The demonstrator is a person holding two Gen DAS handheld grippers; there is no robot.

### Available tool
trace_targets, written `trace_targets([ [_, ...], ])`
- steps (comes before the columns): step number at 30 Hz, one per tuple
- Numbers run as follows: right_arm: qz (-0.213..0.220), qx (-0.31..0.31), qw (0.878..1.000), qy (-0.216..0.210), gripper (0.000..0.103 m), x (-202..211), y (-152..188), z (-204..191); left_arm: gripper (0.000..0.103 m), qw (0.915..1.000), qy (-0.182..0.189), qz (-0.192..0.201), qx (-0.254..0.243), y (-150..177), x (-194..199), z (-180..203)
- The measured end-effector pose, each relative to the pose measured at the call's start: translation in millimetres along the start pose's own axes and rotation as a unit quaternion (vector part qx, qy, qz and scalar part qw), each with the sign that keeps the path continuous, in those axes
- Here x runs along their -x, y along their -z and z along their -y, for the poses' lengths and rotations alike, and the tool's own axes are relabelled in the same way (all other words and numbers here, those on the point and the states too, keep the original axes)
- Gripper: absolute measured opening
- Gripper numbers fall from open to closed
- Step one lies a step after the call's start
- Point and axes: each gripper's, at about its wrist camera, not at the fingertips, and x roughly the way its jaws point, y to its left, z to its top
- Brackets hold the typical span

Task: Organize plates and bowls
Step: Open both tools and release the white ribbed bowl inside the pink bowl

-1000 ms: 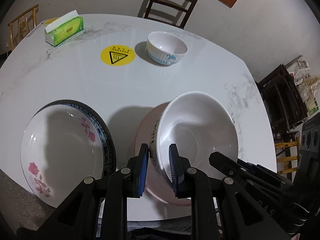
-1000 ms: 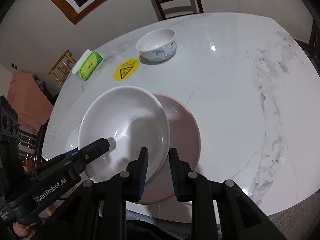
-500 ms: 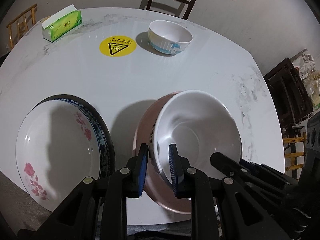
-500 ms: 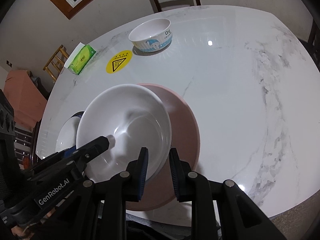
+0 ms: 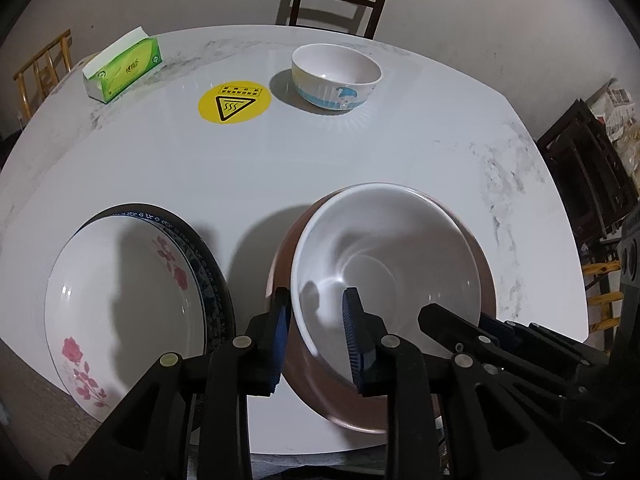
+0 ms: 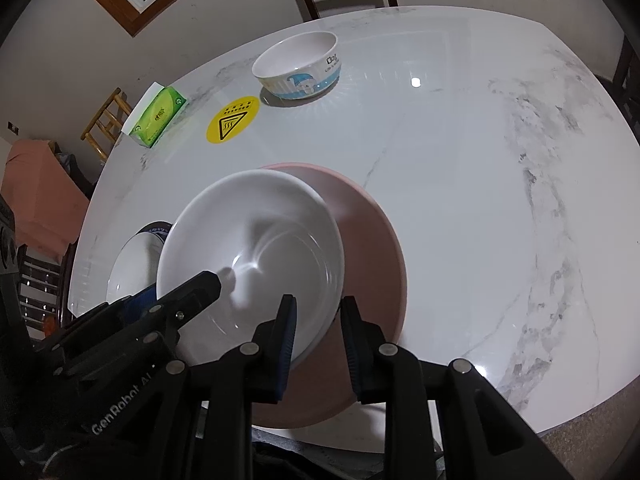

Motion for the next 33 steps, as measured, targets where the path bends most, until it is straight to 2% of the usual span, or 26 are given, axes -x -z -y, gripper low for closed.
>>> trace_targets([
  [20,0.0,-0.018,1.0,-0.003,0.025,2.4,-0.5,6.8,0.03,0.9999,0.012,-0.002,-0.003,-3.7,-1.7,0.6],
  [33,0.004,-0.023,1.0,-0.005,0.024,6.4,0.6,8.2,0.033,0.9998,0.006,-0.003,-0.02,-6.1,-0.4,5.1],
])
